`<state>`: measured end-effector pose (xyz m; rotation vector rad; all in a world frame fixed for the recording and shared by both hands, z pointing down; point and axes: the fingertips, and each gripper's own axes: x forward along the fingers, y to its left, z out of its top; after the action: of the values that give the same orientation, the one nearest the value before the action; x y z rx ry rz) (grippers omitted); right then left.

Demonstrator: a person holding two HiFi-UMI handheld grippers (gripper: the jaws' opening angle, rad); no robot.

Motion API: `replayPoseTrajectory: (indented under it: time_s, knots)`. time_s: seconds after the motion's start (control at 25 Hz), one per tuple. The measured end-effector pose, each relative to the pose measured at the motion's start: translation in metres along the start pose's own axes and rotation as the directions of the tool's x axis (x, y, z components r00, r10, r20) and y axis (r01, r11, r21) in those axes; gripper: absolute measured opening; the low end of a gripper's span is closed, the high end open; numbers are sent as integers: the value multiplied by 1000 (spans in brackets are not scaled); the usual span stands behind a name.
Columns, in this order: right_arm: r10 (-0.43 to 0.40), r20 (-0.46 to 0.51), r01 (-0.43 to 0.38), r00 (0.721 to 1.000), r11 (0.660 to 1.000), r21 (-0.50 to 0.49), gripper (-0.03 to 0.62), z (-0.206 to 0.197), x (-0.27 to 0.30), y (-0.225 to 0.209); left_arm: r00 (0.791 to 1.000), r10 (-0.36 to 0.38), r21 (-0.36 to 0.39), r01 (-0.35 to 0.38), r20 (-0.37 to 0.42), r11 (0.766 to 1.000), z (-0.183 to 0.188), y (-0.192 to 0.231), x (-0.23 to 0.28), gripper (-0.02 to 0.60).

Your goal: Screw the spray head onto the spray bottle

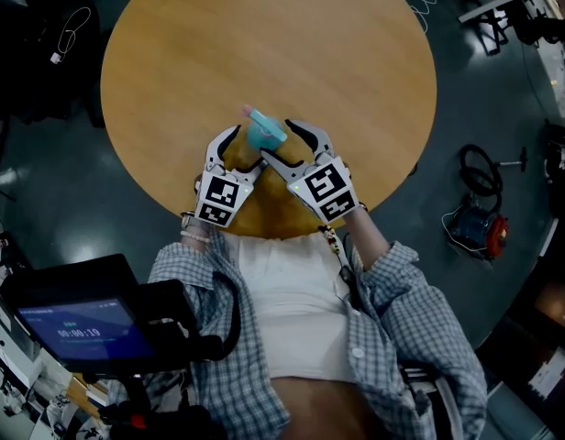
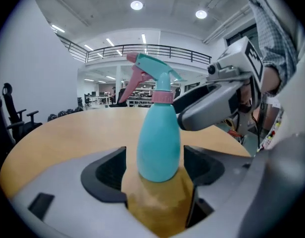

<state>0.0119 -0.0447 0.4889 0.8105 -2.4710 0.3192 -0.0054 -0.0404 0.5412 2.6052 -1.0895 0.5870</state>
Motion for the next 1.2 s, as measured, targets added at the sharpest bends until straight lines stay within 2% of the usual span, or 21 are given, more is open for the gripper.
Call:
replayPoseTrajectory:
  time_s: [0.12, 0.24, 0.28, 0.36, 0.4, 0.44, 0.48, 0.56, 0.72, 0.96, 1.2]
  knots:
    - [3, -2, -3, 1000, 1000, 9, 273, -13, -10, 0, 998, 62, -25, -63, -19, 998, -14, 13, -17, 364]
    - [-35, 8, 35, 999, 997, 63, 266, -27, -27, -2, 992, 124, -47, -126, -30, 991, -24, 20, -38, 209]
    - [-62, 9, 61, 998, 995, 73, 234, -32, -34, -3, 990, 141, -53, -142, -29, 988, -25, 19, -45, 138]
    - [-115, 3, 114, 993, 991, 62, 106, -40, -46, -5, 987, 156, -72, -158, -28, 985, -26, 16, -56, 22]
    - [-135, -2, 135, 991, 990, 45, 56, -43, -50, -4, 987, 159, -97, -161, -24, 982, -27, 14, -60, 6]
    - [-153, -4, 153, 988, 988, 30, 11, -46, -53, -4, 986, 163, -130, -164, -17, 978, -26, 14, -64, 6]
    - [-169, -4, 169, 986, 985, 22, -5, -48, -55, -4, 985, 171, -159, -171, -12, 972, -27, 14, -68, 6]
    - [-196, -3, 196, 981, 980, 30, -5, -53, -57, -5, 982, 189, -177, -190, -20, 966, -29, 16, -72, 6]
    - [-231, -16, 232, 973, 970, 73, -6, -67, -57, -8, 979, 199, -143, -202, -36, 969, -34, 16, -73, 6]
    - [-258, 10, 248, 966, 938, 241, -6, -81, -57, -13, 988, 146, -85, -150, -53, 985, -44, 4, -70, 6]
    - [-257, -3, 249, 966, 935, 254, -6, -86, -57, -15, 992, 104, -71, -109, -68, 992, -48, -7, -68, 6]
